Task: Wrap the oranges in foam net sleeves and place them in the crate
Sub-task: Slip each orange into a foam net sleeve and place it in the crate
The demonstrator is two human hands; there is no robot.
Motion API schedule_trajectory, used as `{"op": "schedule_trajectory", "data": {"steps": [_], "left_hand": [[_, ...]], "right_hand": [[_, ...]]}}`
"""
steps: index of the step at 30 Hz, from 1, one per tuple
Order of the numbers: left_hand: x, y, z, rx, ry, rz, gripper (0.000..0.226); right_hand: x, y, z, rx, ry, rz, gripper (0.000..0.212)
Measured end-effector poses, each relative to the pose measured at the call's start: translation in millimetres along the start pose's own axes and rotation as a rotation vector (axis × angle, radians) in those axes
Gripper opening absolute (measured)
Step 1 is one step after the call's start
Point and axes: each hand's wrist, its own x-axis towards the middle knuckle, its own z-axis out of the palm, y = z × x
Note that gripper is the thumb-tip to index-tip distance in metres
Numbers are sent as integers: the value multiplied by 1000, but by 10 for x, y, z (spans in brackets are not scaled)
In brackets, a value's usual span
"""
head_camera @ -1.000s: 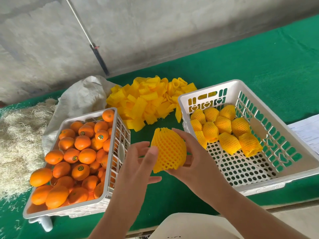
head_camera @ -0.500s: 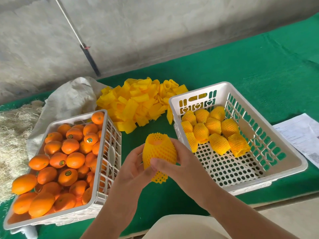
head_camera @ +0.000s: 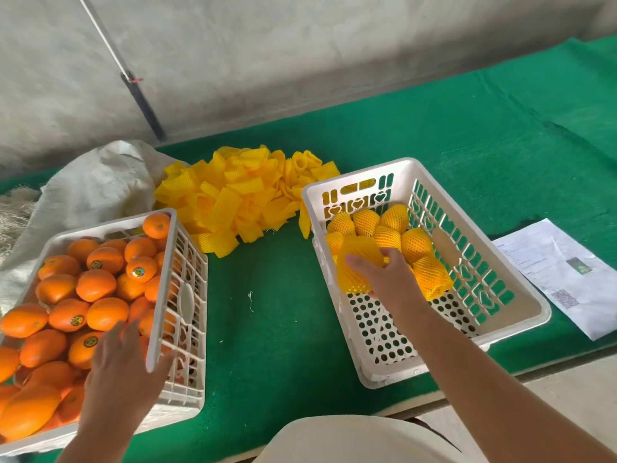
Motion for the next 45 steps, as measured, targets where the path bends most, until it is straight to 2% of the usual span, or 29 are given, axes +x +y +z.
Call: {"op": "schedule_trajectory", "data": {"steps": [2,6,13,16,20,27,35,43,45], "left_hand": [[94,-206,244,-7,-75,-47,87],[148,-300,515,-100,-121,-125,45],[157,-228,494,-57,-68,-141,18],[149,-192,479,-46,-49,-139,14],[159,-170,497,-43,-24,-166,12],[191,-220,576,-26,32,-141,11],[157,-220,609,-7,72,-163,18],[157,-178,631,-25,30,-196,15],[152,-147,634,-59,28,-189,13]], "right_hand": [[234,121,-63,-101,43,24,91],[644,371,-121,-268,74,75,96],[1039,669,-10,-491,80,126,101],[1080,705,124,-575,108,86,99],[1107,761,277,-756,138,54,108],[1225,846,215,-962,126,85,93],[1214,861,221,-1003,79,103,85],[1138,823,202,-971,57,83,101],[1040,721,198,-944,62,80,99]]}}
